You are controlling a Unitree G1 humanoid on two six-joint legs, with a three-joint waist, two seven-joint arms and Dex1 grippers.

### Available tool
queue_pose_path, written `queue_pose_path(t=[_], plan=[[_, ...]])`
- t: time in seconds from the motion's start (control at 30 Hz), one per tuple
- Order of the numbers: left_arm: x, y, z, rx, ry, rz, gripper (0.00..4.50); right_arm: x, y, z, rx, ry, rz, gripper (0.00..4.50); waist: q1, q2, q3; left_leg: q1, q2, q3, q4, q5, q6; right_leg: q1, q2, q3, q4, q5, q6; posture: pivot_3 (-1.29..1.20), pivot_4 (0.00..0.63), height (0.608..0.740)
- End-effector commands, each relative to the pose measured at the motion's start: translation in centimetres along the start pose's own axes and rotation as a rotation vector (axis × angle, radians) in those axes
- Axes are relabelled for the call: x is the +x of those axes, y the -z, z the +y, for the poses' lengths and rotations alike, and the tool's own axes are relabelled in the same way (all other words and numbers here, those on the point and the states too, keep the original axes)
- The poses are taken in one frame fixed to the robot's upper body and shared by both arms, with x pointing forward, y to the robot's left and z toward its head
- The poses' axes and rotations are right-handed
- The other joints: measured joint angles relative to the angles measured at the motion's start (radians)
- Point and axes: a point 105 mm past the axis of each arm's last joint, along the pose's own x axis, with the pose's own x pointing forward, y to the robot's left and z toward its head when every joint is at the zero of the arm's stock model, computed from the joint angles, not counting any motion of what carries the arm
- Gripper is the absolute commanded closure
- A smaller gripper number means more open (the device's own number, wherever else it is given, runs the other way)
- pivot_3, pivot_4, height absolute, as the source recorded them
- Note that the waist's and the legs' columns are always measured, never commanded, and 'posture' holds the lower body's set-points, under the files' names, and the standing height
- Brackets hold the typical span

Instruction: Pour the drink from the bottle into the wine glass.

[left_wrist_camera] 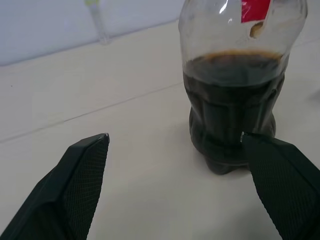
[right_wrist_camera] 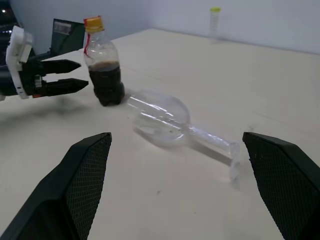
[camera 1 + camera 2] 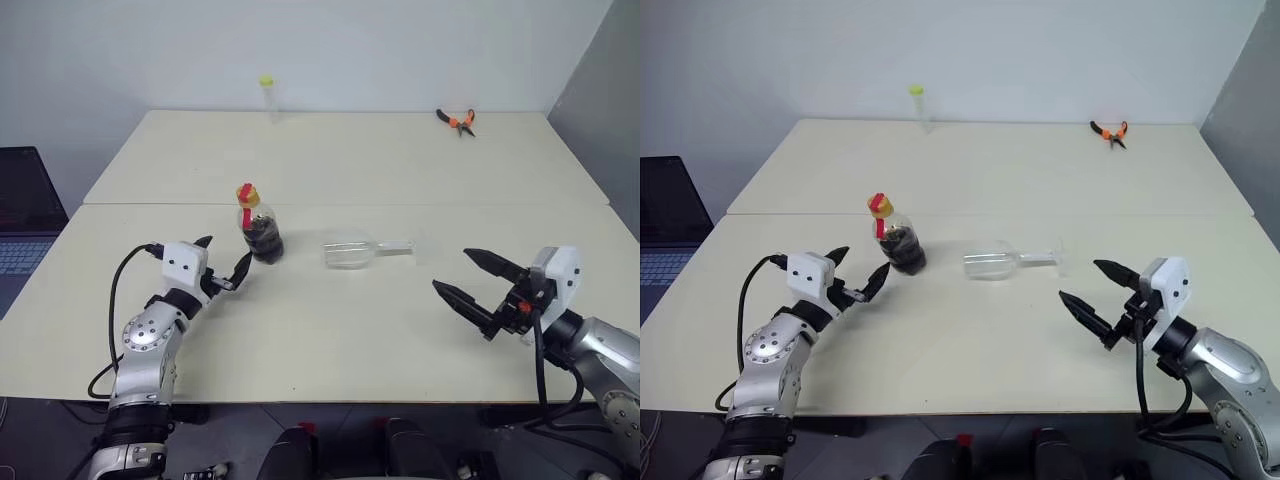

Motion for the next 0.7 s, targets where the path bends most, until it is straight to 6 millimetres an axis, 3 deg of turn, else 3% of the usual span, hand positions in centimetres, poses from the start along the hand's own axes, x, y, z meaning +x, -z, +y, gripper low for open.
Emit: queue_pose_path(t=[0.03, 0.43, 0.7], plan=[[1.0, -0.8, -0.2, 0.031, 0.035, -0.01, 0.04, 0.5, -1.5, 0.7, -0.041, -0.041, -0.038, 0.0, 0.002, -0.001, 0.0, 0.0, 0.0, 0.0, 0.0, 0.0, 0.0, 0.0, 0.0, 0.0, 0.0, 0.0, 0.0, 0.0, 0.15, 0.74], [4.4, -1.6, -2.1, -0.004, 0.091, -0.065, 0.04, 1.1, -1.8, 1.0, -0.078, -0.077, -0.034, 0.0, 0.021, -0.003, 0.001, -0.001, -0.001, 0.0, 0.001, 0.0, 0.0, 0.0, 0.0, -0.001, 0.0, 0.0, 0.0, 0.0, 0.15, 0.74], [4.0, -1.5, -2.6, -0.012, 0.111, -0.073, 0.04, 0.8, -1.8, 1.3, -0.079, -0.078, -0.031, 0.0, 0.02, -0.003, 0.002, 0.0, 0.0, 0.0, 0.001, 0.0, 0.0, 0.0, 0.0, 0.0, 0.0, 0.0, 0.0, 0.0, 0.15, 0.74]])
